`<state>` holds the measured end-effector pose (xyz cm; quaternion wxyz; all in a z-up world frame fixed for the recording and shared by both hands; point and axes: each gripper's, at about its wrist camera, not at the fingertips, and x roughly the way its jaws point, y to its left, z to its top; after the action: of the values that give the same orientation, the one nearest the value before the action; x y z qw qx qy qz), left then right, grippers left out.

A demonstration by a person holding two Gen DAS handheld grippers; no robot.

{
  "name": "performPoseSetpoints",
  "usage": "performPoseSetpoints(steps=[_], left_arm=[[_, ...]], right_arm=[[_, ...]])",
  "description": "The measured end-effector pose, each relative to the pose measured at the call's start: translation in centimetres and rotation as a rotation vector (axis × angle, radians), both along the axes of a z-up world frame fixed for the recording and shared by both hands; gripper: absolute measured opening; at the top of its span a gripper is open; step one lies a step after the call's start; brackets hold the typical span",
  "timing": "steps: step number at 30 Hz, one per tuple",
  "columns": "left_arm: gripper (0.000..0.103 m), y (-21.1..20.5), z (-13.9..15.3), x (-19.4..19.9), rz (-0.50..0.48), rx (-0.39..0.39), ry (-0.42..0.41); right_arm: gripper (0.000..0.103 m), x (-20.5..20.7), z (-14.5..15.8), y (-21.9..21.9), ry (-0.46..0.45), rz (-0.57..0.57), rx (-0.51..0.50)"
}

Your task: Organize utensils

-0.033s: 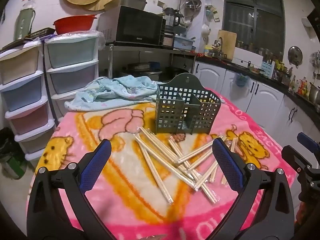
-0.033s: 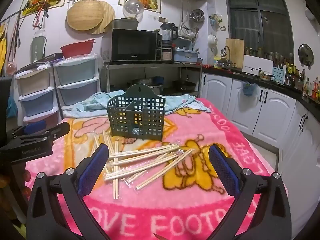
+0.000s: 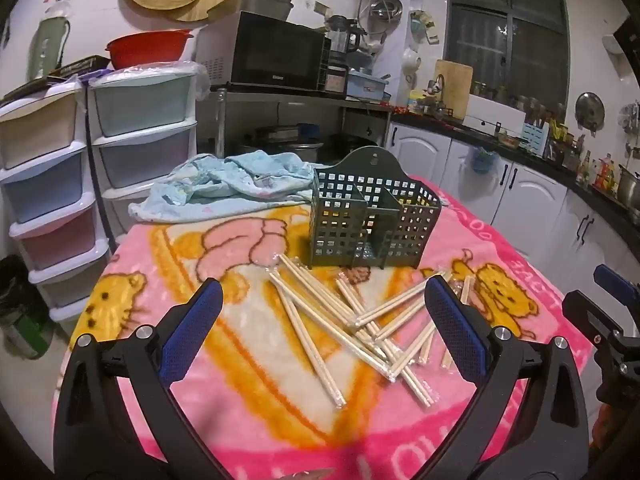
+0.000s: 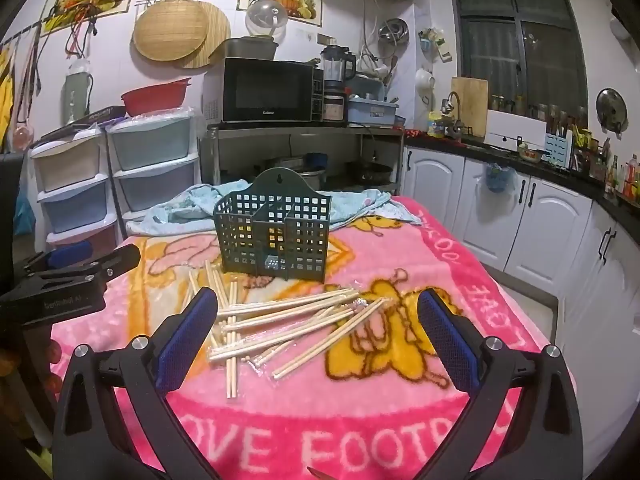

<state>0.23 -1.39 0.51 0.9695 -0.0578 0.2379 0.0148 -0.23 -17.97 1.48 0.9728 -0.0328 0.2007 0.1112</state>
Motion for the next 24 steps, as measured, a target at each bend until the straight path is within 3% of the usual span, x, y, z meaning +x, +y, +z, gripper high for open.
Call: performPoseSetpoints(steps=[24], left_arm=[[0.093, 0.81, 0.70, -0.65, -0.004, -0.004, -0.028]], right_arm=[[0.097, -0.38, 0.34, 0.04, -0.012, -0.005, 0.000]])
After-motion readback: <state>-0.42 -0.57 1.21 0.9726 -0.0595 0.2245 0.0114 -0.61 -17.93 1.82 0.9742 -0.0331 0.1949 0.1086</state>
